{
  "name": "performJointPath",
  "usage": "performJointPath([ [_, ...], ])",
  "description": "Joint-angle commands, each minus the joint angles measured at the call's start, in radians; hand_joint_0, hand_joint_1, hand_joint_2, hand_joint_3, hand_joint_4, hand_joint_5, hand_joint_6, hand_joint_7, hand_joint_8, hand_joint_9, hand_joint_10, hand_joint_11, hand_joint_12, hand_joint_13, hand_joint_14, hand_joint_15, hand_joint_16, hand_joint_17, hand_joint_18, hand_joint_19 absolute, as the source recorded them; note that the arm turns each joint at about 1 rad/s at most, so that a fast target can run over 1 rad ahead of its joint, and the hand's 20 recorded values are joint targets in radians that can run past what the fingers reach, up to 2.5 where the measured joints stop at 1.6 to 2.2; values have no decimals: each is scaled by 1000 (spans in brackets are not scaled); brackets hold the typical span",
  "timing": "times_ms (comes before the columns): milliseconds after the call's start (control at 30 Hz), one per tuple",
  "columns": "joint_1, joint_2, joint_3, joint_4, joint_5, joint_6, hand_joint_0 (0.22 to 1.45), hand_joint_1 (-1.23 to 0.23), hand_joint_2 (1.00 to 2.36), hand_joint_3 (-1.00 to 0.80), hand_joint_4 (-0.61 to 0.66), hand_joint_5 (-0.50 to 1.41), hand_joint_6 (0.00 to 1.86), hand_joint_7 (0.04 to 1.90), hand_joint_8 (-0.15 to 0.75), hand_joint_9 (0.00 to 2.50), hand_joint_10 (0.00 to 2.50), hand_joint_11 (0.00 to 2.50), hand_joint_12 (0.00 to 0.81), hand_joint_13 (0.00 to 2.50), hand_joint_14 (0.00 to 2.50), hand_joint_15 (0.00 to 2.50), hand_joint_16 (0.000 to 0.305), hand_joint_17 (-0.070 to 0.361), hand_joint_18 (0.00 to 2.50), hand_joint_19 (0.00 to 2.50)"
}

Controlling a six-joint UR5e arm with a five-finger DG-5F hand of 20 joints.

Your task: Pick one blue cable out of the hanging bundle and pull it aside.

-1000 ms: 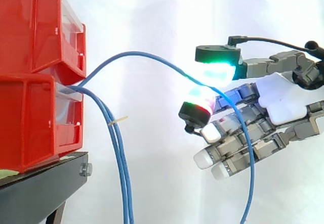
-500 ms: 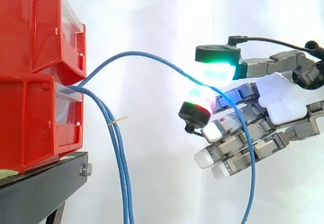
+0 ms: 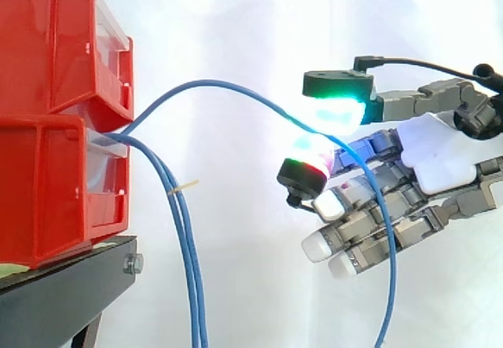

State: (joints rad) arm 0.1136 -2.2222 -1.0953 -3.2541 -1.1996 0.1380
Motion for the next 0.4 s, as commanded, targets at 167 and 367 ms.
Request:
performJointPath([
  [167, 0, -1, 0, 1, 0, 0, 595, -779, 1015, -46, 76, -68, 879, 1162, 305, 1048, 11, 351, 360, 710, 9, 265, 42, 94, 539, 153],
  [367, 1, -1, 0, -1, 2, 0, 594, -779, 1016, -46, 74, -68, 879, 1154, 308, 1051, 10, 352, 361, 713, 9, 266, 42, 94, 538, 153],
])
